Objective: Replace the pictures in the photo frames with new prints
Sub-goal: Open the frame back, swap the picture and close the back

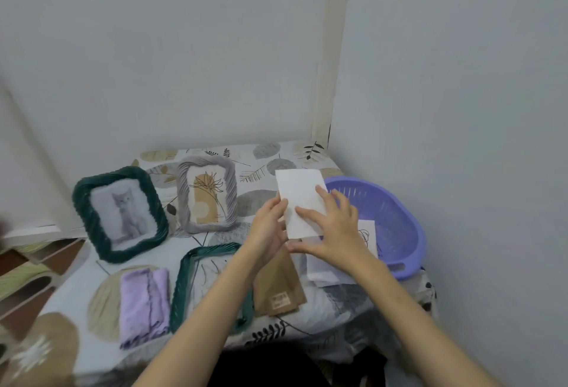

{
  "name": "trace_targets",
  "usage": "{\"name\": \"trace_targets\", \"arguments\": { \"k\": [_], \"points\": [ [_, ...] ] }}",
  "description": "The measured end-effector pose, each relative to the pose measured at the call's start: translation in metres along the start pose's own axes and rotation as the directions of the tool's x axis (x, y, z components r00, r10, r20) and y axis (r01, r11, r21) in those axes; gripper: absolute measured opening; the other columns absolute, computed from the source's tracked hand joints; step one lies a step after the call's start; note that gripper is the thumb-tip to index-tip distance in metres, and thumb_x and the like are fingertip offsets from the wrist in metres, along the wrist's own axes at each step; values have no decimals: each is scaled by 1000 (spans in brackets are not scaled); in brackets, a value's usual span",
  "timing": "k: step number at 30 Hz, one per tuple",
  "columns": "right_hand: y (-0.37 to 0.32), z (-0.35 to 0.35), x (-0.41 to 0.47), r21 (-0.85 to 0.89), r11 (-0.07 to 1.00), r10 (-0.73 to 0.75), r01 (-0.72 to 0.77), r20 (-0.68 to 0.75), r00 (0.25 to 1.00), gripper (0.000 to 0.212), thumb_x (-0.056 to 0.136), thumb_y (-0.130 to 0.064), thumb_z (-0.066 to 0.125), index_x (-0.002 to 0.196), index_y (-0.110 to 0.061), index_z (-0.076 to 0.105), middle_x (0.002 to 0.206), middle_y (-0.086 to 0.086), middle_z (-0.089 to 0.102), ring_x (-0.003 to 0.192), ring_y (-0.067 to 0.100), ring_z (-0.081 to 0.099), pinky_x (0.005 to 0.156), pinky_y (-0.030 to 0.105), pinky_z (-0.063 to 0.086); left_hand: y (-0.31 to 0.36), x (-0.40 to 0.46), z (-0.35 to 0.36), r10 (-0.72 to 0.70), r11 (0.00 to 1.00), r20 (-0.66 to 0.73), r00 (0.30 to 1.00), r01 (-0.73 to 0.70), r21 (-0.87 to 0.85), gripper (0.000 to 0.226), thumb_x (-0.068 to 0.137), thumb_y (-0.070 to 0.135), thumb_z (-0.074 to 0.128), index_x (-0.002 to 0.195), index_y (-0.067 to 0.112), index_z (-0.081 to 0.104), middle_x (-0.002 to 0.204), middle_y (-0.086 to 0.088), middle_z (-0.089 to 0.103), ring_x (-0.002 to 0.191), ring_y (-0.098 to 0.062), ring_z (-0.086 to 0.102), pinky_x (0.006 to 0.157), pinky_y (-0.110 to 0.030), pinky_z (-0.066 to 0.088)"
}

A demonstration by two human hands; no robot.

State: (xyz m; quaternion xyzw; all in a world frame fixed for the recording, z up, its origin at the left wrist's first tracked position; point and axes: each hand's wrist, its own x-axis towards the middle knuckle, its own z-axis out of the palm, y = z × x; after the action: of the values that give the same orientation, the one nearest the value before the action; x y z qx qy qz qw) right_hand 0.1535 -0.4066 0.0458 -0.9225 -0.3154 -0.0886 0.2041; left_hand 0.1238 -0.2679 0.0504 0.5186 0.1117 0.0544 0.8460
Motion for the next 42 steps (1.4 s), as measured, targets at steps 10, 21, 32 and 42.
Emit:
{"name": "trace_targets", "arguments": {
  "k": [10, 21, 32, 42],
  "points": [
    [-68, 65, 4, 735, 565, 172, -375, 340, 925, 40, 76, 3, 68, 111, -15, 61, 111, 15, 61, 96, 25, 60, 71, 29, 55, 10, -53, -133, 10, 970, -151, 988, 27, 240, 45, 86, -16, 42, 127, 5, 39, 113, -19, 59, 86, -21, 60, 63, -24, 57],
    [-93, 107, -12, 393, 880, 82, -268, 429, 900, 41, 76, -4, 67, 114, -16, 65, 79, -10, 53, 79, 10, 48, 66, 14, 37, -4, -72, -200, 98, 387, -105, 990, 59, 920, 62, 80, 2, 64, 135, 16, 40, 132, -7, 51, 103, -12, 48, 88, -18, 38],
    [-79, 101, -14, 322, 932, 40, -167, 367, 929, 42, 76, -3, 66, 116, -17, 65, 118, 1, 63, 99, 12, 56, 81, 15, 39, -17, -75, -199, 33, 403, -163, 986, 136, 905, 60, 77, 11, 69, 132, 10, 46, 130, -10, 52, 115, -24, 51, 102, -33, 42],
    [-83, 102, -17, 344, 929, 0, -137, 369, 929, 42, 79, -4, 64, 119, -16, 62, 122, 0, 59, 93, 11, 55, 82, 17, 40, -18, -80, -198, 41, 445, -151, 988, 117, 888, 47, 84, 8, 62, 129, 8, 48, 133, -8, 52, 125, -20, 46, 109, -31, 34]
  ]
}}
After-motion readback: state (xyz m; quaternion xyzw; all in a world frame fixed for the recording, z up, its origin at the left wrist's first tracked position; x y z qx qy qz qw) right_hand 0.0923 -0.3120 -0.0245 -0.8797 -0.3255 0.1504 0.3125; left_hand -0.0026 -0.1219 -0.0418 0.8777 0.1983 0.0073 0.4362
